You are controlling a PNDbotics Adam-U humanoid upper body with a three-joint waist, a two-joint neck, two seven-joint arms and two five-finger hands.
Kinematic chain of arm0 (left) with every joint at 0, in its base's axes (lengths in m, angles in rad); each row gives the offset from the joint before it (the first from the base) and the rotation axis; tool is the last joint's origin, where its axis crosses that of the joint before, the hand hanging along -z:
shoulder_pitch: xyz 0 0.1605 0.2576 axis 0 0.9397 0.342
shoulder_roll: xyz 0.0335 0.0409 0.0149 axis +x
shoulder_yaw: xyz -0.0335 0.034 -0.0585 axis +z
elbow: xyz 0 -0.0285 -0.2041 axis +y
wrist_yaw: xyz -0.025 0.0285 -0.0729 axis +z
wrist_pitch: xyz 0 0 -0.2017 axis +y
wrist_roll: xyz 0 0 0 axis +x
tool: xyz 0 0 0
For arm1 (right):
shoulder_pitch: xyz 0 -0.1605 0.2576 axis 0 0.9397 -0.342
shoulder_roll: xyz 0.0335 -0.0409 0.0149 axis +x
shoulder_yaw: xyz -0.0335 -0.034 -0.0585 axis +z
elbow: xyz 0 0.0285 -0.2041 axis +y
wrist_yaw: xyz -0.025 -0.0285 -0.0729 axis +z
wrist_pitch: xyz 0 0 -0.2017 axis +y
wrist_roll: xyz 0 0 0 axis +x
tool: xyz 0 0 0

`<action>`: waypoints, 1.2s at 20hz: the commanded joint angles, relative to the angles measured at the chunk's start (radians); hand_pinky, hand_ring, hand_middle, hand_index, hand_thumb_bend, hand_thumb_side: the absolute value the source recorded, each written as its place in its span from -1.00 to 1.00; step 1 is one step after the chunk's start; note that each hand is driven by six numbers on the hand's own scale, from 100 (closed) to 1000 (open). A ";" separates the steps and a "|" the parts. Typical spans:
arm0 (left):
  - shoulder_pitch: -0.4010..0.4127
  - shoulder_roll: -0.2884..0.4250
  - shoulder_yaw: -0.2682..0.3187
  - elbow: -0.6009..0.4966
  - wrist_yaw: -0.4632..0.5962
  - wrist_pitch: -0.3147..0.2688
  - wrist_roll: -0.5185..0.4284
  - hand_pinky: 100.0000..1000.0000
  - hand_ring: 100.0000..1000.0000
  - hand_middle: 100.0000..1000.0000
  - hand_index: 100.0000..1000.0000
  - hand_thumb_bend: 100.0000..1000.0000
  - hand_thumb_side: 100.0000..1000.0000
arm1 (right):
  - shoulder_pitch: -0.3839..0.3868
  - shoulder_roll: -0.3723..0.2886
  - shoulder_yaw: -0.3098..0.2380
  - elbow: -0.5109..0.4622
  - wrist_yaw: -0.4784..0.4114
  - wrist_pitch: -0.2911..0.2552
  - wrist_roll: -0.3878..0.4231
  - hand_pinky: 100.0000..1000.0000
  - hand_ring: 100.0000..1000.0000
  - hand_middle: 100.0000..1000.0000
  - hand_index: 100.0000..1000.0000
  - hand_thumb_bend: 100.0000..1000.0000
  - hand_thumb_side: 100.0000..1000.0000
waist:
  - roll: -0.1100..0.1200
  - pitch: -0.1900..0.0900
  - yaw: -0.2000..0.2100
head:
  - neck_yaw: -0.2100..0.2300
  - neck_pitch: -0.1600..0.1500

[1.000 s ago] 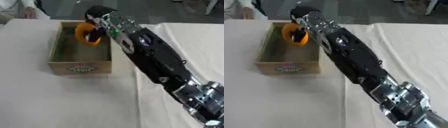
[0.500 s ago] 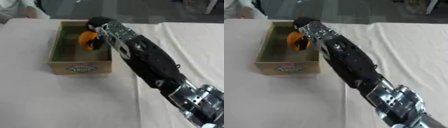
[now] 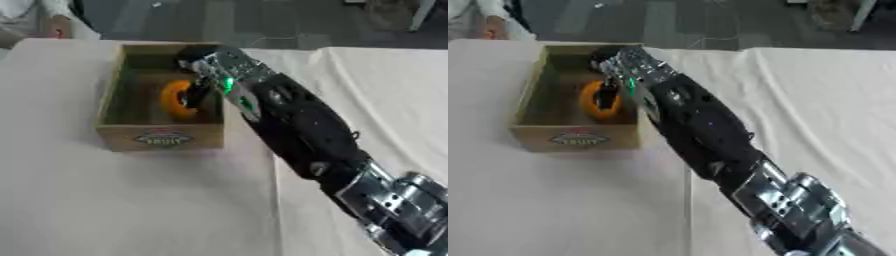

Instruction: Pick up objects on the table and place them in the box.

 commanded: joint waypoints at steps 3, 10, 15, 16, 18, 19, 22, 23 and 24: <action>-0.012 0.010 0.001 -0.016 0.000 0.001 -0.003 0.18 0.44 0.22 0.67 -1.00 0.76 | -0.038 -0.008 -0.021 -0.004 0.046 0.004 0.024 0.75 0.87 0.69 0.96 -0.93 -0.50 | 0.006 -0.024 0.002 | -0.001 -0.008; -0.011 0.011 0.001 -0.016 0.000 0.001 -0.004 0.18 0.44 0.22 0.67 -1.00 0.77 | -0.061 -0.029 -0.038 -0.055 0.060 0.012 0.028 0.76 0.86 0.68 0.95 -0.86 -0.30 | 0.005 -0.031 -0.002 | 0.002 -0.006; -0.009 0.013 0.004 -0.016 -0.002 -0.001 -0.001 0.18 0.44 0.22 0.67 -1.00 0.76 | -0.070 -0.079 -0.029 -0.172 0.033 0.024 0.034 0.73 0.82 0.63 0.90 -0.88 -0.28 | 0.005 -0.038 -0.009 | 0.008 -0.003; -0.008 0.014 0.004 -0.016 -0.002 -0.001 0.000 0.18 0.44 0.22 0.66 -1.00 0.76 | -0.070 -0.097 -0.028 -0.208 0.022 0.028 0.038 0.72 0.81 0.62 0.89 -0.90 -0.27 | 0.005 -0.039 -0.012 | 0.010 -0.002; -0.007 0.015 0.006 -0.016 -0.003 -0.001 0.002 0.18 0.44 0.22 0.66 -1.00 0.75 | -0.067 -0.133 -0.031 -0.284 -0.006 0.042 0.046 0.70 0.79 0.60 0.88 -0.99 -0.25 | 0.006 -0.042 -0.017 | 0.015 0.001; -0.007 0.015 0.006 -0.016 -0.003 -0.001 0.003 0.18 0.44 0.22 0.66 -1.00 0.75 | -0.064 -0.151 -0.033 -0.321 -0.020 0.052 0.049 0.70 0.79 0.59 0.87 -1.00 -0.24 | 0.008 -0.043 -0.019 | 0.017 0.002; -0.005 0.017 0.009 -0.016 -0.005 -0.001 0.006 0.18 0.44 0.22 0.66 -1.00 0.75 | -0.043 -0.214 -0.040 -0.441 -0.069 0.081 0.059 0.61 0.73 0.52 0.84 -1.00 -0.15 | 0.012 -0.046 -0.028 | 0.026 0.005; -0.005 0.017 0.010 -0.016 -0.005 -0.001 0.008 0.18 0.44 0.21 0.66 -1.00 0.76 | -0.031 -0.238 -0.043 -0.483 -0.083 0.093 0.061 0.59 0.72 0.51 0.82 -1.00 -0.15 | 0.014 -0.047 -0.031 | 0.029 0.006; -0.005 0.018 0.011 -0.016 -0.006 -0.001 0.009 0.18 0.44 0.21 0.66 -1.00 0.76 | -0.017 -0.261 -0.045 -0.525 -0.094 0.109 0.061 0.56 0.70 0.48 0.79 -1.00 -0.12 | 0.015 -0.047 -0.034 | 0.031 0.007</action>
